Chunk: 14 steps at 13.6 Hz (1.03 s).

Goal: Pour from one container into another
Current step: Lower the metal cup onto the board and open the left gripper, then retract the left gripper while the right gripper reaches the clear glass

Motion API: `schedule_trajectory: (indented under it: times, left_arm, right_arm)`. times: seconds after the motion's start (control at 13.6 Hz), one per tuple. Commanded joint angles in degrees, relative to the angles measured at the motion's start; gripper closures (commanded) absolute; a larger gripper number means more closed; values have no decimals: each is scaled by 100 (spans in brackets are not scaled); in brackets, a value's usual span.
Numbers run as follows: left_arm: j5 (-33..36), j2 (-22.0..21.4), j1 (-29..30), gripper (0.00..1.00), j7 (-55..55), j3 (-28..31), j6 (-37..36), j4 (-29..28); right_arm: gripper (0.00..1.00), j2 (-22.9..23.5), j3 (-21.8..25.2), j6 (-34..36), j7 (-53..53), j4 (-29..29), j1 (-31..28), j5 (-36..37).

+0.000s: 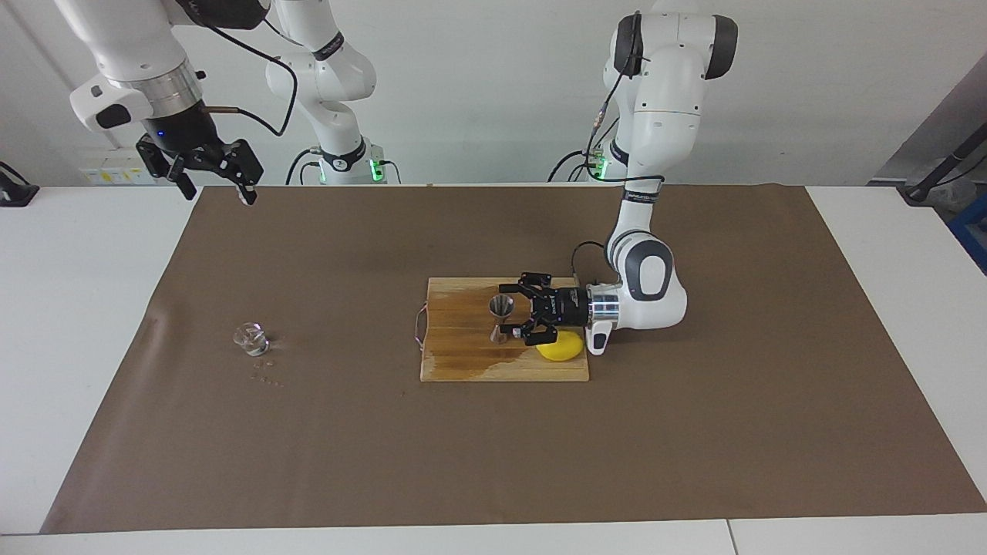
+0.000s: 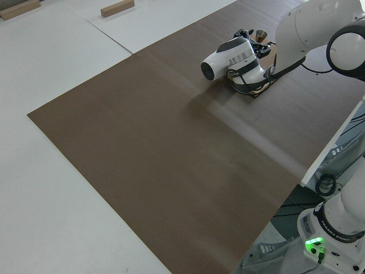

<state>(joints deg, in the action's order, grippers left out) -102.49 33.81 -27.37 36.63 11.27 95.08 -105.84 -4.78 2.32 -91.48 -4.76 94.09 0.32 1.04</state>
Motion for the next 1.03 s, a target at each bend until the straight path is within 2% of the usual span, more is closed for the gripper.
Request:
schedule_trajectory:
  times: [0.0,0.22,0.44,0.66,0.73,0.81,0.95]
  left_arm:
    - [526,-6,301,0,117,112,-112,291]
    - [1351,-164,671,0,160,296,-393,634]
    - [2195,-410,707,0,169,875,-709,1003]
    - [3275,-454,698,0,73,1420,-1218,1643]
    - [3775,-489,716,0,-101,1518,-1341,1950]
    - [4319,-585,733,0,-408,1553,-1412,2206]
    - [5278,-892,760,0,-1250,1711,-1448,2384]
  right_arm:
    - [0,-40,-56,7,2,-4,-67,-34]
    - [0,-40,-56,7,36,-4,-67,-34]
    - [0,-67,-65,-19,298,-22,-67,-60]
    - [0,-119,-92,-107,1246,118,-6,-130]
    - [0,-137,-48,-273,1650,267,-75,-357]
    - [0,-224,161,-527,2324,529,-93,-716]
    - [0,-243,435,-940,3625,926,-76,-930]
